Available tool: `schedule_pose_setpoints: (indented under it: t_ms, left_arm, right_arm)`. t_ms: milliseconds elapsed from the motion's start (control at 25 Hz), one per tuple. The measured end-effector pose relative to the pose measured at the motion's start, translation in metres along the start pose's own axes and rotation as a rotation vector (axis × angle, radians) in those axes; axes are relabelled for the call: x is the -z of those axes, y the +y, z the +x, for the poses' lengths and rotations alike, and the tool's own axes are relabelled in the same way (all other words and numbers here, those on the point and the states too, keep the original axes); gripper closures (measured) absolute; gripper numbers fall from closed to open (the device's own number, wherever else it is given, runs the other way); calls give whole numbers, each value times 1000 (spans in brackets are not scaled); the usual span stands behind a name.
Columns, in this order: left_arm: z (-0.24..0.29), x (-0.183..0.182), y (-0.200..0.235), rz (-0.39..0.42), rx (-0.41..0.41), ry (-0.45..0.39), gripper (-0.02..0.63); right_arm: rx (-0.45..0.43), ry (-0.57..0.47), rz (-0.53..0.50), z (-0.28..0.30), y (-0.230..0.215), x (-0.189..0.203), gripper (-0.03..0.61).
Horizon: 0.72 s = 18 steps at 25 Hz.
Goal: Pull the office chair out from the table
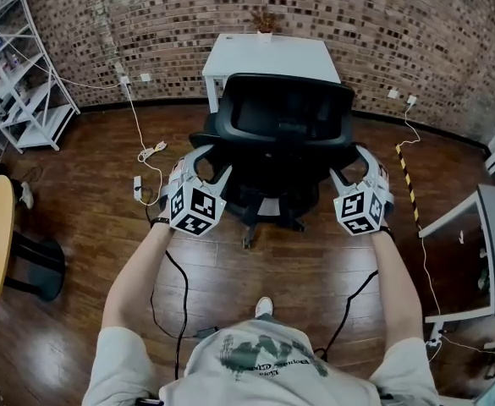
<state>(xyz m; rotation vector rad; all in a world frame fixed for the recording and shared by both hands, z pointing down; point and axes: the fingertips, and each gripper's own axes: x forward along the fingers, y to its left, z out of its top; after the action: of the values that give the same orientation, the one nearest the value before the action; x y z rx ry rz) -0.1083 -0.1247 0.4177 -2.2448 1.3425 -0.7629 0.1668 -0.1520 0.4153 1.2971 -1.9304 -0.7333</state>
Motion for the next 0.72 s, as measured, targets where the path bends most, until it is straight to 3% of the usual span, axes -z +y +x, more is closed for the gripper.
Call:
schedule_pose_setpoints:
  t_ms: [120, 400, 720]
  left_arm:
    - [-22, -23, -13, -42, 1, -74, 405]
    - [-78, -63, -36, -234, 11, -232, 464]
    - [-146, -87, -70, -412, 53, -328, 530]
  right_arm:
    - [2, -54, 66, -23, 14, -25, 262]
    - [10, -206, 289, -86, 43, -90, 298]
    - [-18, -347, 485, -162, 74, -154, 358]
